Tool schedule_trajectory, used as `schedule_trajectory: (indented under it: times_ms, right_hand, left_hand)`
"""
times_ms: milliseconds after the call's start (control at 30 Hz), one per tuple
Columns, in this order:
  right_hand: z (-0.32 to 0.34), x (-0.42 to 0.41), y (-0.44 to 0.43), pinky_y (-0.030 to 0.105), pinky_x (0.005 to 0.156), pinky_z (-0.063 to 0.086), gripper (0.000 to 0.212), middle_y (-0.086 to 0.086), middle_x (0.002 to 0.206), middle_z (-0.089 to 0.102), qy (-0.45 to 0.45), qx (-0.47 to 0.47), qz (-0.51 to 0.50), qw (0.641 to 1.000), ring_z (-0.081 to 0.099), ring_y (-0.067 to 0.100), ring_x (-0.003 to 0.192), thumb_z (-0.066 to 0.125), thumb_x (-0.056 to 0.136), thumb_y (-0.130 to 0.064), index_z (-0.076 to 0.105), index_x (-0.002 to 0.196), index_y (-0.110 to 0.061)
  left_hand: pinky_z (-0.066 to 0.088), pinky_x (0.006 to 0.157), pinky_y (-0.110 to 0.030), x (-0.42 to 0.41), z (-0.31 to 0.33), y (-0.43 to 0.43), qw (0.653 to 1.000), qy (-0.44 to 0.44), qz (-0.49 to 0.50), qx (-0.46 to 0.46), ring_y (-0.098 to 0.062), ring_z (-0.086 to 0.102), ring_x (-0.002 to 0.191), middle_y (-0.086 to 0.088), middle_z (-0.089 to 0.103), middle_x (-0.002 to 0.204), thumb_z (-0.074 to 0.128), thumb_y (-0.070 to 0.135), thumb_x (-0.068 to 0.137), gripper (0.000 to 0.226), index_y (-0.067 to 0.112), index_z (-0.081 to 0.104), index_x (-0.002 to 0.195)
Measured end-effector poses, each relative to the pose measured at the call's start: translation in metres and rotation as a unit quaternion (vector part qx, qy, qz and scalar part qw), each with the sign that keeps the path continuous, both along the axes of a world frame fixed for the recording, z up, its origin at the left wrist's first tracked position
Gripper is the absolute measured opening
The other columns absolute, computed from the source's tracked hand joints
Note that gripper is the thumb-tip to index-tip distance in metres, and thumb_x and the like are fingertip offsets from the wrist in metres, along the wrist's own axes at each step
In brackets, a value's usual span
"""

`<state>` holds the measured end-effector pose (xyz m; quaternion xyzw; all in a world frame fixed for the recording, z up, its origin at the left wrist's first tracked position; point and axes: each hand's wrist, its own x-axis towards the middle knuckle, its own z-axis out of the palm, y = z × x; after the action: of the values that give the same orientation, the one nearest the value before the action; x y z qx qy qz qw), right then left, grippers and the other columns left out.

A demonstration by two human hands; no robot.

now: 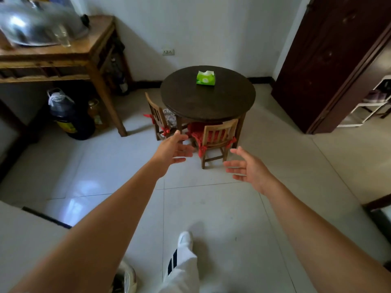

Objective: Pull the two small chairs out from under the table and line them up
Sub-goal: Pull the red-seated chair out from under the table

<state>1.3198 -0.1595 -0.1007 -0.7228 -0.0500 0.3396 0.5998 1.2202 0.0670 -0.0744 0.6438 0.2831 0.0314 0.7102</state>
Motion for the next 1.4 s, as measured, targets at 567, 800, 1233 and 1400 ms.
schedule_trajectory:
  times_ms: [567, 800, 1233, 1400]
  right_hand:
    - [-0.023, 0.193, 0.217, 0.034, 0.069, 0.051, 0.042, 0.004, 0.099, 0.075, 0.037, -0.033, 0.009, 0.999, 0.070, 0.022, 0.091, 0.043, 0.092, -0.052, 0.054, 0.123, -0.027]
    - [-0.061, 0.261, 0.231, 0.036, 0.073, 0.056, 0.052, -0.005, 0.101, 0.068, 0.050, -0.058, -0.048, 0.996, 0.068, 0.020, 0.094, 0.042, 0.092, -0.053, 0.039, 0.140, -0.033]
    - [-0.150, 0.432, 0.202, 0.033, 0.067, 0.052, 0.053, 0.005, 0.128, 0.060, 0.120, -0.108, -0.101, 0.982, 0.065, 0.022, 0.098, 0.044, 0.095, -0.044, 0.031, 0.145, -0.032]
    - [-0.188, 0.482, 0.195, 0.035, 0.069, 0.053, 0.051, 0.007, 0.125, 0.059, 0.132, -0.144, -0.126, 0.973, 0.062, 0.021, 0.094, 0.048, 0.095, -0.036, 0.034, 0.142, -0.024]
  left_hand:
    - [0.053, 0.079, -0.034, 0.187, -0.025, 0.197, 0.998, 0.033, 0.036, -0.046, -0.024, 0.068, 0.091, -0.007, 0.069, 0.098, 0.028, 0.051, 0.095, 0.048, 0.017, 0.056, 0.115]
    - [0.051, 0.087, -0.039, 0.245, -0.063, 0.202, 0.995, 0.062, 0.032, -0.074, -0.025, 0.068, 0.091, -0.009, 0.070, 0.097, 0.030, 0.050, 0.096, 0.048, 0.016, 0.057, 0.115]
    - [0.053, 0.078, -0.034, 0.412, -0.159, 0.161, 0.977, 0.150, 0.066, -0.134, -0.027, 0.066, 0.098, -0.007, 0.069, 0.103, 0.040, 0.049, 0.093, 0.033, 0.025, 0.062, 0.096]
    - [0.053, 0.074, -0.035, 0.462, -0.201, 0.150, 0.959, 0.180, 0.113, -0.186, -0.024, 0.066, 0.092, -0.006, 0.068, 0.099, 0.048, 0.043, 0.092, 0.024, 0.023, 0.061, 0.097]
